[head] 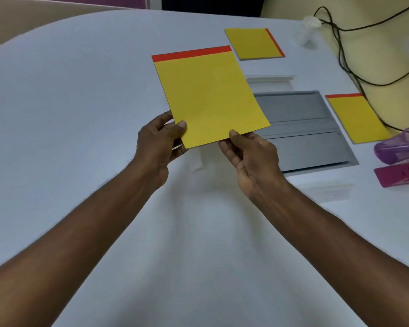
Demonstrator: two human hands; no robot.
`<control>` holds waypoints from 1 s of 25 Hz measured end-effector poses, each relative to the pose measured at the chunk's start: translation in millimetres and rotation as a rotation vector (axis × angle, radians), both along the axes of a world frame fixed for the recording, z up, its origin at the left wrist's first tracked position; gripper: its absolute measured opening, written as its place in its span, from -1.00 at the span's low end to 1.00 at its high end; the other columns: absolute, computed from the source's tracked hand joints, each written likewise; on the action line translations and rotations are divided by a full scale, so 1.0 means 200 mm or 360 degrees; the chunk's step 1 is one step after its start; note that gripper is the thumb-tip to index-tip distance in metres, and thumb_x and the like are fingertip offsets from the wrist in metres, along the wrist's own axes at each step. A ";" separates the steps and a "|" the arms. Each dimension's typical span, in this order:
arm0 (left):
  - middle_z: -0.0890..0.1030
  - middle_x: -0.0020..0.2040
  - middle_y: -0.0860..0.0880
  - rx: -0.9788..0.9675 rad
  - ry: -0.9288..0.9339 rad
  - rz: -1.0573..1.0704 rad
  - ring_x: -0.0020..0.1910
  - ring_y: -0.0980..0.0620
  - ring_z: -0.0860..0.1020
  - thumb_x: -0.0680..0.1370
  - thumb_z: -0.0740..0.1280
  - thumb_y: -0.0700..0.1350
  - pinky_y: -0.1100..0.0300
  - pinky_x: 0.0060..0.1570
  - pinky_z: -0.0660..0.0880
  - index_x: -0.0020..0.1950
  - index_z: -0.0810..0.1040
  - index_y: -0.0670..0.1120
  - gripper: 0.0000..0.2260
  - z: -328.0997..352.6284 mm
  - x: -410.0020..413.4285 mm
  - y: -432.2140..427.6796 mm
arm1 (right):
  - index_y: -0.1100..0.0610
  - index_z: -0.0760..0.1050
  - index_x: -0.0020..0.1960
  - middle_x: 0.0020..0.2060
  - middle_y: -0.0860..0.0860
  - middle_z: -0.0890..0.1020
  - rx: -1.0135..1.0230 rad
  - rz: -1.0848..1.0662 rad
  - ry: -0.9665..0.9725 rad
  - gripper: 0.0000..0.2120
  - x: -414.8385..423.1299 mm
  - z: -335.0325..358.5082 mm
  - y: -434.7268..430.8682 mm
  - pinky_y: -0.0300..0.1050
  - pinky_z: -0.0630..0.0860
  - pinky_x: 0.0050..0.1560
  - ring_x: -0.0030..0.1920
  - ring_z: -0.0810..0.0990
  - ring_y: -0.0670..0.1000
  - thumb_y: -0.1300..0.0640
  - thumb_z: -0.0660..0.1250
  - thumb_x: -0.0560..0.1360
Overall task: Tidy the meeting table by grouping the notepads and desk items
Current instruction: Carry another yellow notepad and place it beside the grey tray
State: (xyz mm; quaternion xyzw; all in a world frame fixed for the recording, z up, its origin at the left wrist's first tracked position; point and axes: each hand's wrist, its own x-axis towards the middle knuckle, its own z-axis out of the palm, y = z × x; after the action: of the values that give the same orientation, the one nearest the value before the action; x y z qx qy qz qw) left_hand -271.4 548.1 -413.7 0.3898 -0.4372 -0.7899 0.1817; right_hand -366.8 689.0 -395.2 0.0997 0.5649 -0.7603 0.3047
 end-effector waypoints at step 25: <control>0.24 0.60 -0.15 -0.2079 -0.0285 -0.1508 0.59 -0.10 0.21 0.61 0.33 0.07 0.03 0.53 0.17 0.62 0.14 -0.11 -0.33 -0.48 -1.13 0.75 | 0.21 0.44 0.13 -0.09 0.08 0.54 0.0141 -0.0601 0.0099 -0.74 -1.13 -0.23 1.14 -0.07 0.69 -0.15 -0.20 0.58 0.01 0.50 0.25 0.55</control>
State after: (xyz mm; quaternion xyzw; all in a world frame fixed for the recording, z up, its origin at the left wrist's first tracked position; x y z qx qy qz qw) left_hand -498.3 698.8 -508.7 0.0403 -0.9416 -0.3339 -0.0170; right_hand -592.7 916.8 -442.1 0.1936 0.5783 -0.7810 0.1344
